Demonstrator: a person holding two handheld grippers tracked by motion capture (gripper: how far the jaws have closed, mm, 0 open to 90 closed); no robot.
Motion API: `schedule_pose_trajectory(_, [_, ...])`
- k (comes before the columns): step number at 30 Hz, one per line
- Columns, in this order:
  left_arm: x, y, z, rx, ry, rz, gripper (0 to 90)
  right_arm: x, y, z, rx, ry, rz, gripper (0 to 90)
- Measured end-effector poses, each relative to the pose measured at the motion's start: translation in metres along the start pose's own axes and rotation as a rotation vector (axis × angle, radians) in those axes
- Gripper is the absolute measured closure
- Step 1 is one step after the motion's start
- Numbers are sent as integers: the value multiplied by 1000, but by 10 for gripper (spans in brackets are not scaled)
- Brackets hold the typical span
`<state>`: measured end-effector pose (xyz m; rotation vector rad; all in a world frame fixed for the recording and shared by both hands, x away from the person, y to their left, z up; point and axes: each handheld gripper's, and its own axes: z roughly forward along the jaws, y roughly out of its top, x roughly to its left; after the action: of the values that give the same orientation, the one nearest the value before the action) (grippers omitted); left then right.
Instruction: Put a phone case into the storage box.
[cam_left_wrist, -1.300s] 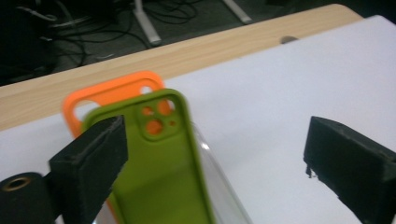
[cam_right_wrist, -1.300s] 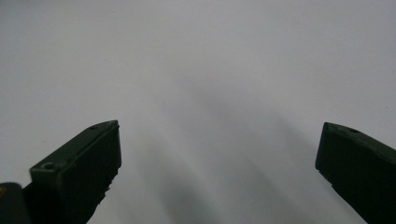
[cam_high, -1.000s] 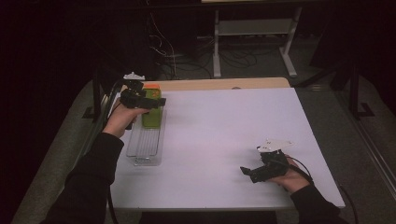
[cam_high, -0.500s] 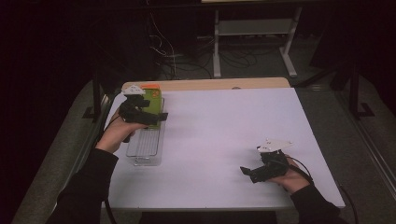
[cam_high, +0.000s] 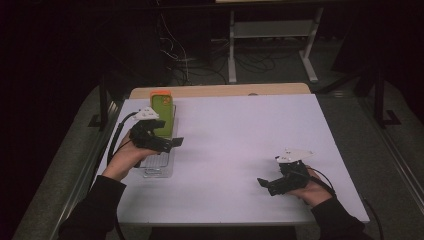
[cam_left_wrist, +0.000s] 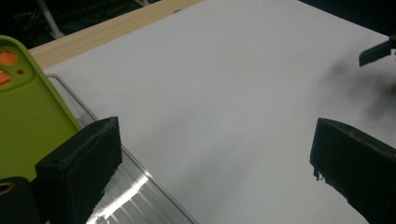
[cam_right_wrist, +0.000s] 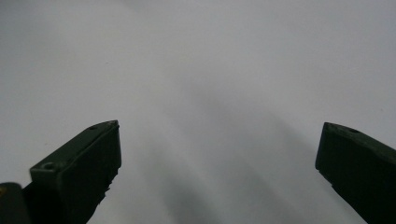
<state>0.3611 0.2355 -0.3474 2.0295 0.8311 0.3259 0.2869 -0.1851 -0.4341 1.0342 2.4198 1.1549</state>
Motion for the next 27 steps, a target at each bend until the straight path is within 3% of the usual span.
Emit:
schedule_pose_trajectory(7, [-9, -15, -4, -13, -23, 4, 20, 0, 2, -3, -10, 2, -8, 0])
schedule_pose_trajectory(11, [-13, -25, -6, -5, -23, 28, 20, 1, 5, -6, -20, 5, -4, 0])
schedule_pose_trajectory(27, [-23, -60, -12, -22, -37, 11, 20, 1, 15, -20, -73, 26, -10, 0])
